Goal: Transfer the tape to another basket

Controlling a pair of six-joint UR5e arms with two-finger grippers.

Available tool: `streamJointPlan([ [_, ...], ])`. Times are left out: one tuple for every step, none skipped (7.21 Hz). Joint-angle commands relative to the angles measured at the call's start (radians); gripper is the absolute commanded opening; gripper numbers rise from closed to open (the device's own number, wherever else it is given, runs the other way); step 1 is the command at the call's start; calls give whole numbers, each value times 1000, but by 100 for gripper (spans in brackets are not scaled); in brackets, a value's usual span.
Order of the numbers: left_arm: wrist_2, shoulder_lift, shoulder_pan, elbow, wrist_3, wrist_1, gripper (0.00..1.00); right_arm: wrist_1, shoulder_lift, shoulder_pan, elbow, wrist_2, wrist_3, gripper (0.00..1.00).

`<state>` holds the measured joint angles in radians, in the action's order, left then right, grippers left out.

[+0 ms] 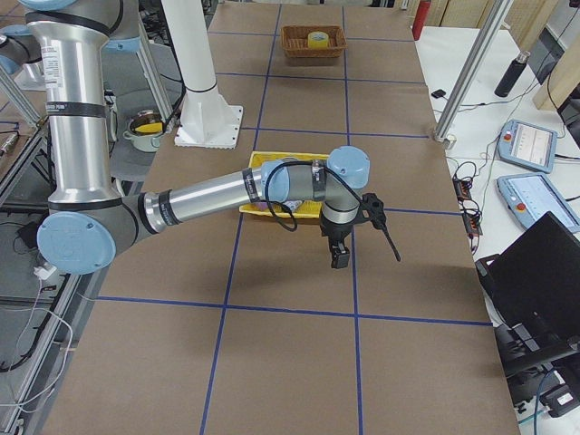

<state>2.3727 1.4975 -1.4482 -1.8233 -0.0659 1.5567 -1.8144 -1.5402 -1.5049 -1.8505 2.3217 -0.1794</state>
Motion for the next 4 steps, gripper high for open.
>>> streamJointPlan([
  [2, -3, -1, 9, 3, 6, 98, 6, 2, 0, -10, 1, 0, 100],
  [2, 0, 0, 13, -3, 6, 98, 6, 0, 0, -12, -2, -2, 100],
  [3, 0, 0, 9, -3, 6, 98, 6, 5, 0, -7, -7, -6, 100],
  [17, -5, 0, 7, -3, 8, 98, 6, 5, 0, -9, -4, -6, 100],
])
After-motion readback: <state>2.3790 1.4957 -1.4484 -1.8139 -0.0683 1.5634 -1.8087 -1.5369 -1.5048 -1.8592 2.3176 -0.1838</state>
